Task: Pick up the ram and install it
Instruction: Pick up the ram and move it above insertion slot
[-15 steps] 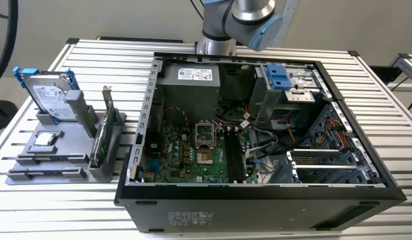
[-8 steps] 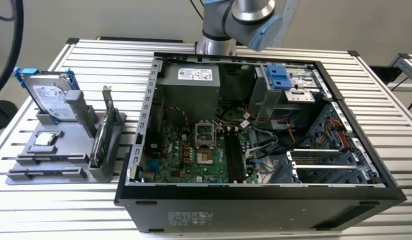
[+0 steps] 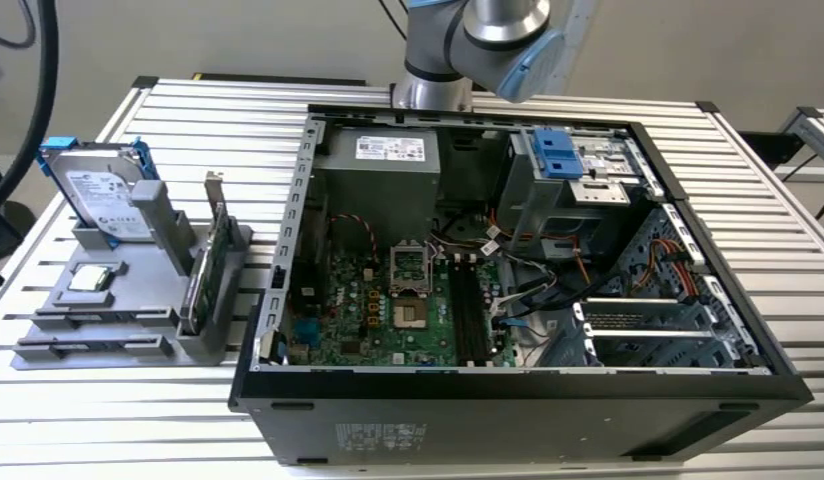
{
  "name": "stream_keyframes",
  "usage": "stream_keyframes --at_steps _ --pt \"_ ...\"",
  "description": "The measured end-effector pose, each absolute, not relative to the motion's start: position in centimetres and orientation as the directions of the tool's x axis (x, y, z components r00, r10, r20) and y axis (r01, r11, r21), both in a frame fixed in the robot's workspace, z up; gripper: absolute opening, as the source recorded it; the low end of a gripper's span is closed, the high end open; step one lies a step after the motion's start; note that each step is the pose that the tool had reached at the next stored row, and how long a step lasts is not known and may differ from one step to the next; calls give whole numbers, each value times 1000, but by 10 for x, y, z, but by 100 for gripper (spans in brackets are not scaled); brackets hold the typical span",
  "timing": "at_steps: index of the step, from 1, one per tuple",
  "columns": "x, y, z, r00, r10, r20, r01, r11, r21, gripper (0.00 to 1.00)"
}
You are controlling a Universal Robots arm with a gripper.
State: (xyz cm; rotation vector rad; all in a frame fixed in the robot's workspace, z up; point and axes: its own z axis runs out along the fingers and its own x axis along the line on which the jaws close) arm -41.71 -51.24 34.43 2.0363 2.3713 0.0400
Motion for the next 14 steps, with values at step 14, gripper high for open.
stream_keyframes --at_steps 14 --pt "-417 -512 333 -153 988 5 988 153 30 100"
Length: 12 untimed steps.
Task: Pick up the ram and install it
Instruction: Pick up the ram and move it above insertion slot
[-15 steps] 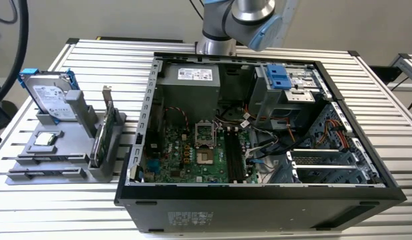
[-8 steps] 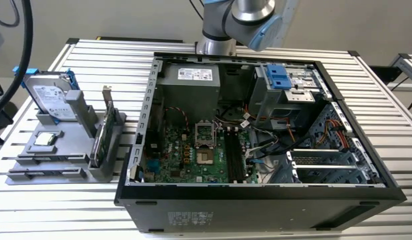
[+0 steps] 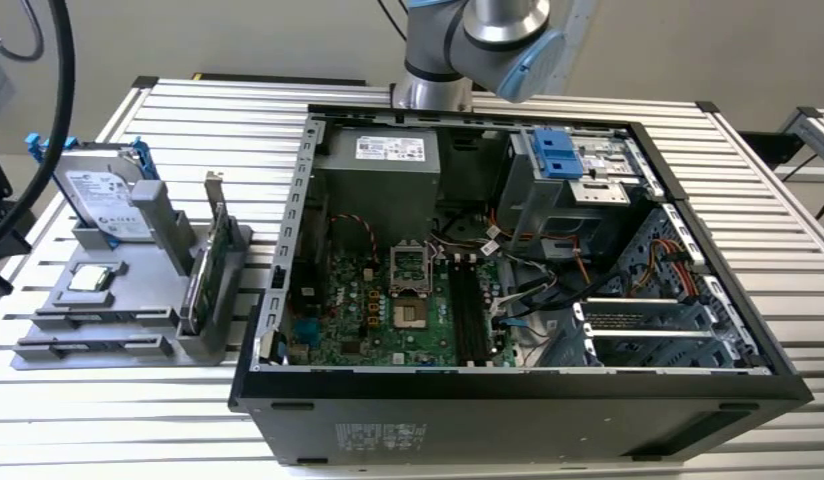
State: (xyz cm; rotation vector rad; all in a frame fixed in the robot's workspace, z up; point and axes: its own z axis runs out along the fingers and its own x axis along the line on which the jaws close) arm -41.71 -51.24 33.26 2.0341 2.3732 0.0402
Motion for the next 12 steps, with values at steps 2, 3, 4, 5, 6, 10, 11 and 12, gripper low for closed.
stream_keyframes --at_steps 2,3,4,5,6,10,11,12 --pt "-417 -512 331 -153 988 5 988 153 30 100" --pt "-417 -512 330 -153 988 5 988 153 30 100" --pt "-417 -512 329 -153 988 5 988 153 30 100" --pt "-417 -512 328 -153 988 5 988 153 30 100" --pt "-417 -512 327 -153 988 5 988 153 30 100" --pt "-417 -512 323 -153 988 5 988 153 30 100" --pt "-417 -512 322 -153 988 5 988 153 30 100" --pt "-417 -512 321 -153 988 5 988 153 30 100"
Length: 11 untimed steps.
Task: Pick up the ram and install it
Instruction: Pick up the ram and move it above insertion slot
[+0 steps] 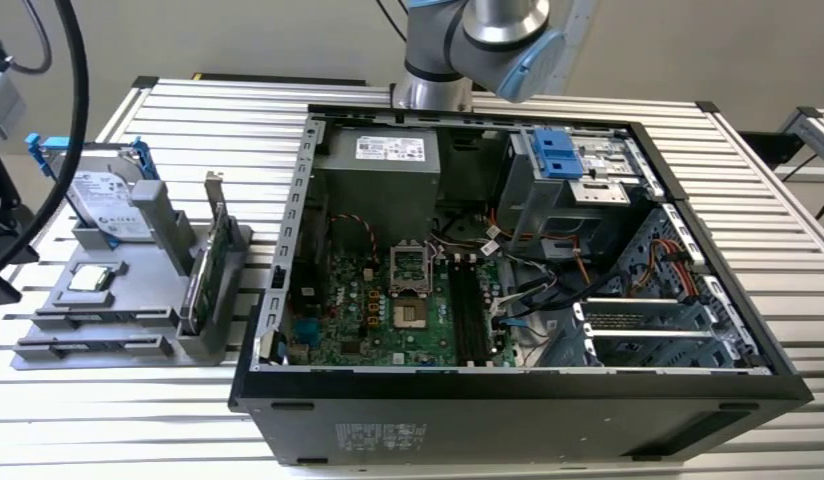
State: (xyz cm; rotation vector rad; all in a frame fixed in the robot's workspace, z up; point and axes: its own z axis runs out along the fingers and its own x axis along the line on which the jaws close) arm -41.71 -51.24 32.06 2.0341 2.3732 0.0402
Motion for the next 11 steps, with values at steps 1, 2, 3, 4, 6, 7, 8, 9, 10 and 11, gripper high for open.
stream_keyframes --at_steps 1,2,3,4,6,7,8,9,10,11 --pt "-417 -512 319 -153 988 5 988 153 30 100" --pt "-417 -512 318 -153 988 5 988 153 30 100" --pt "-417 -512 317 -153 988 5 988 153 30 100" --pt "-417 -512 315 -153 988 5 988 153 30 100" --pt "-417 -512 312 -153 988 5 988 153 29 100" --pt "-417 -512 311 -153 988 5 988 152 29 100" --pt "-417 -512 309 -152 988 5 988 152 29 100" --pt "-417 -512 308 -151 989 5 988 151 29 100" --pt "-417 -512 307 -150 989 5 988 149 28 100" --pt "-417 -512 305 -148 989 5 989 148 28 100"
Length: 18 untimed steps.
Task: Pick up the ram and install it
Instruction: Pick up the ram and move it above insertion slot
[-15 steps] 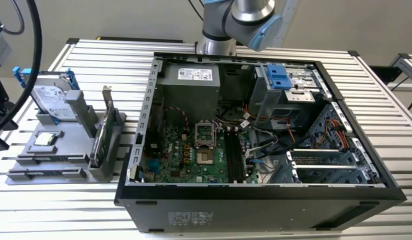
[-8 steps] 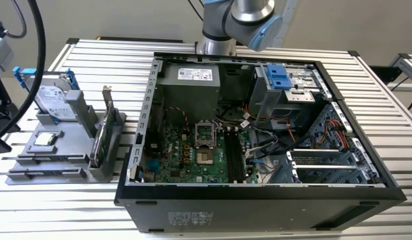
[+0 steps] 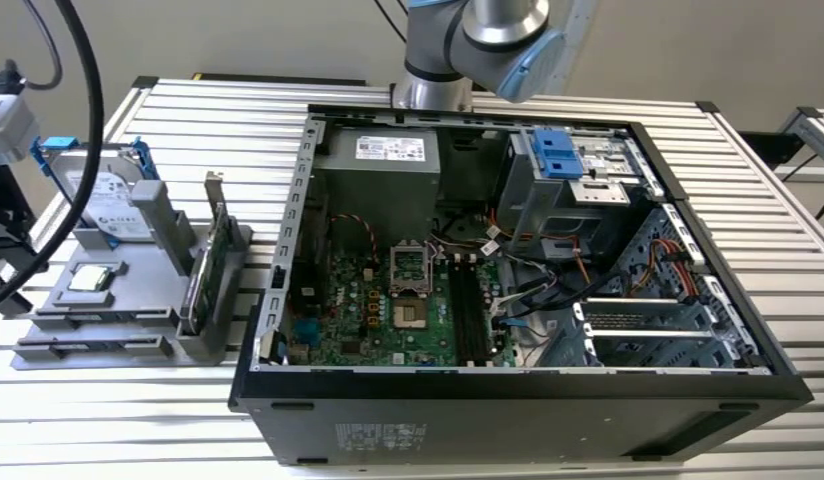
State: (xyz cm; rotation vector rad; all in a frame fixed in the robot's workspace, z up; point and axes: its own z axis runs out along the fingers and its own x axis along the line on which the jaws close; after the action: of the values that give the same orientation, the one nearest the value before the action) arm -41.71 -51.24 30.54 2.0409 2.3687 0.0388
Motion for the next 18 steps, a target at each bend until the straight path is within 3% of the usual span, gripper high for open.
stream_keyframes --at_steps 18 --pt "-417 -512 284 -120 993 6 993 120 24 100"
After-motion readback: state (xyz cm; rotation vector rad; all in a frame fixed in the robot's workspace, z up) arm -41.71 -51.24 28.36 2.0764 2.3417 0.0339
